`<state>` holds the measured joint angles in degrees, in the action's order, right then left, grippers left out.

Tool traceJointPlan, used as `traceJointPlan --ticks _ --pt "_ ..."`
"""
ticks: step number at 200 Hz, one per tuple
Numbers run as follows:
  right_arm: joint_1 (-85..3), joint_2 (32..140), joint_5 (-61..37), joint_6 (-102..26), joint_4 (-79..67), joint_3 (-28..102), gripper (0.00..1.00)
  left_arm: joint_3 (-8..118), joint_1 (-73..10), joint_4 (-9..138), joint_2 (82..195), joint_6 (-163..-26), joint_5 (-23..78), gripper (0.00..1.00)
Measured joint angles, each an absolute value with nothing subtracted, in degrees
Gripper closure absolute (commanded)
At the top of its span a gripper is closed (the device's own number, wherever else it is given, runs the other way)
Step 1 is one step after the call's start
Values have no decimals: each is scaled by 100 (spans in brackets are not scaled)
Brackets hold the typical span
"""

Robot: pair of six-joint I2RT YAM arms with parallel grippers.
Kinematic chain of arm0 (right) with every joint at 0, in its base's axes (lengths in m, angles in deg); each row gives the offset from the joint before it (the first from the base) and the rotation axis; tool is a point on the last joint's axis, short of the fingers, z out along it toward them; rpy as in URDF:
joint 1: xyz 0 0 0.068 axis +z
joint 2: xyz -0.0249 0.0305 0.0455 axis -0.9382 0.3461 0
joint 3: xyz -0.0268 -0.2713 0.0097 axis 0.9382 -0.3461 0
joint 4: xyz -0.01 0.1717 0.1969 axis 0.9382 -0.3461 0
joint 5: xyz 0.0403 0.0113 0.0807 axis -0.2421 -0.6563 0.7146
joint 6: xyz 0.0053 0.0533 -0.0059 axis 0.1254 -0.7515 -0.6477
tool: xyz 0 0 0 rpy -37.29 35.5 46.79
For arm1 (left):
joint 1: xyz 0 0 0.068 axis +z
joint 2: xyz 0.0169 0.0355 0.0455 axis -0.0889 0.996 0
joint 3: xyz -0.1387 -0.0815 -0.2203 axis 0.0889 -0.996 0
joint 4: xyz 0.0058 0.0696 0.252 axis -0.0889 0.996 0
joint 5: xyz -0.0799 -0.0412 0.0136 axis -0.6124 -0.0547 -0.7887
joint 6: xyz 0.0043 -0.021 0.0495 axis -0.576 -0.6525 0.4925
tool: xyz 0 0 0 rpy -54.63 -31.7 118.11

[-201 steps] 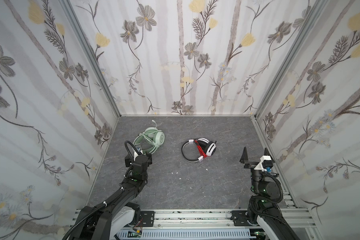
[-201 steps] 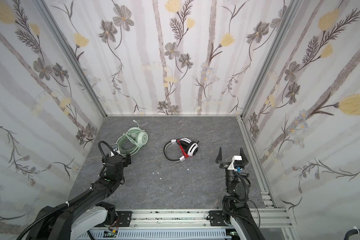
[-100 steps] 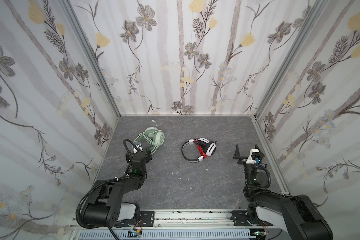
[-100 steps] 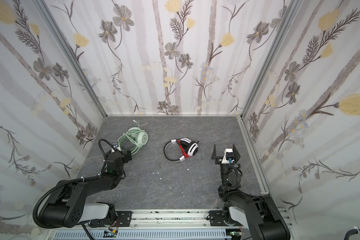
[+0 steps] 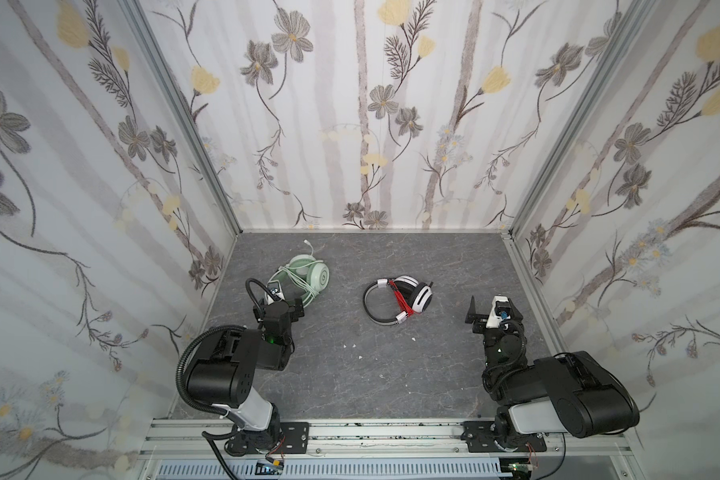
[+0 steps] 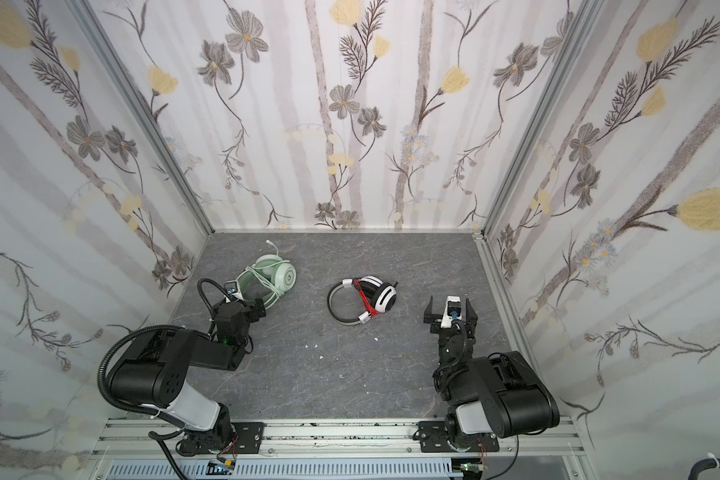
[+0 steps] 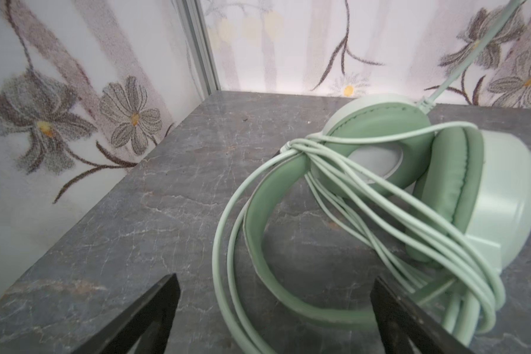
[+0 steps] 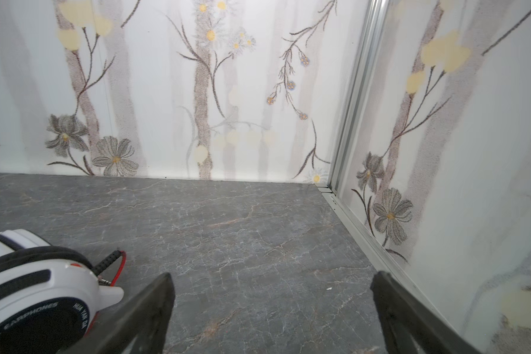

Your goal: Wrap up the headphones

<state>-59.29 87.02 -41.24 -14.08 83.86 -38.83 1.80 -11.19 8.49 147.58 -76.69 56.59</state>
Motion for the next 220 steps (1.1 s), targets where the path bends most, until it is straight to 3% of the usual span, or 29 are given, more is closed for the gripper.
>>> traceJointPlan --ticks 35,114,154,220 --pt "-6522 8449 -4046 -1902 7560 -2930 0 285 -1029 1011 14754 -7726 5617 0" --pt "-6670 8449 -3681 -2190 7000 -2908 0 355 -948 1214 14747 -7829 5384 0" --pt "-6640 8313 -2428 -1788 7234 -3354 0 -117 -1003 735 14729 -7623 4807 0" --pt "-6790 8438 -2706 -2007 6626 -2762 0 412 -826 1258 14705 -7730 4763 0"
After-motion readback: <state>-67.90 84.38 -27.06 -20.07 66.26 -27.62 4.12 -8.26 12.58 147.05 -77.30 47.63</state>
